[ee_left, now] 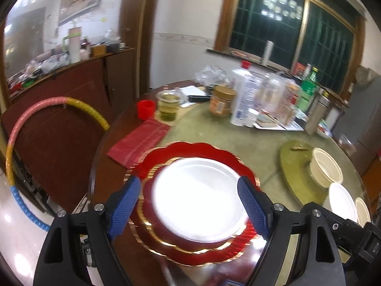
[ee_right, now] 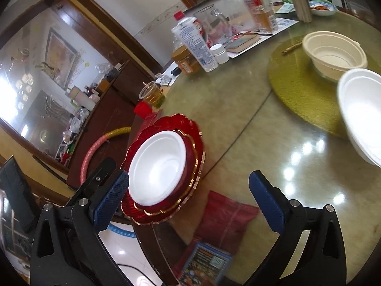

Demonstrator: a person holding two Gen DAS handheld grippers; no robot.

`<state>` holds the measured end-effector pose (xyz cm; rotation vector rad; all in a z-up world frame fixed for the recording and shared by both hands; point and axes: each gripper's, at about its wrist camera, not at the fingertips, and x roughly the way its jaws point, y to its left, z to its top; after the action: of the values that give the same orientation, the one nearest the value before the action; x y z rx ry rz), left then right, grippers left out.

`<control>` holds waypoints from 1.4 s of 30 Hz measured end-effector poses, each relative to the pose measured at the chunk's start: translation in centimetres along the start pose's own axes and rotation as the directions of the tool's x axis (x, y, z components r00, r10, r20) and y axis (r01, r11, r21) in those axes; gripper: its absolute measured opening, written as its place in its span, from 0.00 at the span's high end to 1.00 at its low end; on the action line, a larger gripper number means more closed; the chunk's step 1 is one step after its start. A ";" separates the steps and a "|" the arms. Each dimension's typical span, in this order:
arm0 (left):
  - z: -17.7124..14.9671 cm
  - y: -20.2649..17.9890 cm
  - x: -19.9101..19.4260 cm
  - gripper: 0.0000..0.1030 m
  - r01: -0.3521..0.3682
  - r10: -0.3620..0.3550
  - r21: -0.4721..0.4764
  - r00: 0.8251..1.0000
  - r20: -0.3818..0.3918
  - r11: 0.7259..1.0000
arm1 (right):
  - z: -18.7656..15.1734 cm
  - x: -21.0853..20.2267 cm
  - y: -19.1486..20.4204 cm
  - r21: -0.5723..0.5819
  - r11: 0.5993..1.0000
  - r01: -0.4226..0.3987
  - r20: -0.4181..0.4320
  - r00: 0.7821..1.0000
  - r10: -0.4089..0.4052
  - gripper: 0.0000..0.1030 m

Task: Organize plates and bowls
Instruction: 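Move both tools toward the white and beige bowls on the gold lazy susan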

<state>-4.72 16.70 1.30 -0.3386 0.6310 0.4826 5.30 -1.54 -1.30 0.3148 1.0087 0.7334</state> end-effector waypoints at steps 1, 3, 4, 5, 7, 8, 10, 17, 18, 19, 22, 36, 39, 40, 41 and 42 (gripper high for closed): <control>0.0 -0.6 0.0 0.19 0.013 -0.013 0.013 1.000 -0.006 1.000 | -0.1 -0.7 -0.6 0.006 1.000 0.001 0.001 1.000 -0.001 0.01; -0.3 -2.2 0.0 0.19 0.055 -0.054 0.054 0.998 -0.016 0.997 | -0.4 -1.9 -1.7 0.016 1.000 -0.007 0.011 1.000 0.006 0.01; -0.5 -2.9 0.1 0.19 0.066 -0.065 0.074 0.998 -0.021 0.995 | -0.6 -2.7 -2.4 0.029 0.999 -0.017 0.018 1.000 0.017 0.01; -0.8 -4.0 0.2 0.19 0.082 -0.079 0.105 0.996 -0.031 0.991 | -0.8 -3.4 -3.0 0.040 0.999 -0.023 0.026 0.999 0.022 0.01; -1.3 -5.6 0.4 0.19 0.115 -0.108 0.146 0.993 -0.053 0.983 | -1.3 -4.9 -4.2 0.057 0.998 -0.027 0.049 0.999 0.024 0.01; -1.5 -6.4 0.5 0.19 0.131 -0.122 0.165 0.990 -0.065 0.978 | -1.5 -5.7 -4.9 0.065 0.998 -0.022 0.062 0.998 0.018 0.01; -2.0 -7.9 0.8 0.19 0.156 -0.141 0.195 0.986 -0.084 0.968 | -2.0 -7.3 -6.4 0.085 0.996 -0.013 0.087 0.996 0.006 0.01; -3.5 -14.1 2.3 0.19 0.274 -0.220 0.294 0.954 -0.203 0.916 | -2.8 -12.8 -12.3 0.216 0.976 0.009 0.184 0.982 -0.050 0.01; -3.6 -14.8 2.5 0.19 0.284 -0.227 0.298 0.951 -0.209 0.911 | -2.9 -13.5 -13.1 0.237 0.971 0.009 0.203 0.977 -0.059 0.01; -3.7 -15.5 2.7 0.19 0.293 -0.233 0.303 0.947 -0.219 0.907 | -2.9 -14.1 -13.9 0.260 0.966 0.007 0.222 0.973 -0.067 0.01; -3.8 -17.7 3.5 0.19 0.324 -0.249 0.314 0.934 -0.255 0.892 | -2.7 -15.2 -16.8 0.352 0.936 0.004 0.244 0.965 -0.096 0.01; -4.0 -23.8 7.2 0.19 0.361 -0.266 0.292 0.910 -0.318 0.886 | -1.3 -14.1 -22.7 0.534 0.843 -0.058 0.239 0.967 -0.085 0.01; -4.0 -24.2 8.1 0.19 0.364 -0.270 0.270 0.906 -0.326 0.891 | -0.7 -13.5 -23.3 0.554 0.830 -0.061 0.246 0.965 -0.094 0.02; -4.0 -24.3 8.3 0.19 0.364 -0.270 0.267 0.904 -0.330 0.892 | -0.5 -13.3 -23.6 0.558 0.828 -0.061 0.247 0.964 -0.096 0.02; -4.1 -24.4 8.6 0.19 0.362 -0.268 0.264 0.904 -0.335 0.894 | -0.3 -13.0 -23.7 0.560 0.826 -0.058 0.247 0.964 -0.100 0.02; -4.1 -24.5 8.8 0.19 0.363 -0.266 0.261 0.902 -0.341 0.895 | 0.0 -12.6 -23.7 0.562 0.826 -0.049 0.244 0.964 -0.108 0.03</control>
<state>12.36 -2.74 -3.63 -0.2007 0.9149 0.0053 10.94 -27.33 -6.24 0.8924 0.9527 0.3298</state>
